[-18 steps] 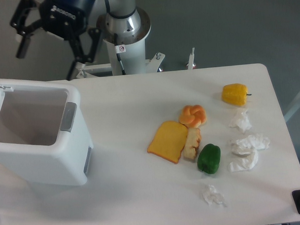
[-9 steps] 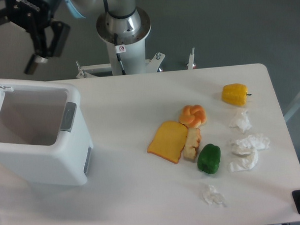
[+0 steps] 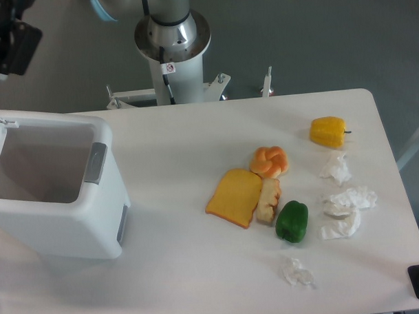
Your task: Close the trash can
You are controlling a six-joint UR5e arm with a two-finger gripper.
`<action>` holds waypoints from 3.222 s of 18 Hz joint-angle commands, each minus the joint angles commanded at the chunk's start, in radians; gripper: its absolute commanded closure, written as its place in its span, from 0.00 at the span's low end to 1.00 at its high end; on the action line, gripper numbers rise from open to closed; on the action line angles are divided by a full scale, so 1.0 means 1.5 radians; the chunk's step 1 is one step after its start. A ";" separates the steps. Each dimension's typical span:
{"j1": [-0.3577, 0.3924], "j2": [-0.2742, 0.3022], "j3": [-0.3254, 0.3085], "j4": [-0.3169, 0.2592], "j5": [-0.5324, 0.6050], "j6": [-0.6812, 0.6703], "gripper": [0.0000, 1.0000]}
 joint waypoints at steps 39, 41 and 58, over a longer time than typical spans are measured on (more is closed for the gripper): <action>-0.169 -0.006 -0.046 -0.005 -0.009 -0.092 0.00; -0.174 -0.011 -0.046 -0.005 -0.009 -0.090 0.00; -0.187 -0.032 -0.062 -0.007 -0.001 -0.100 0.00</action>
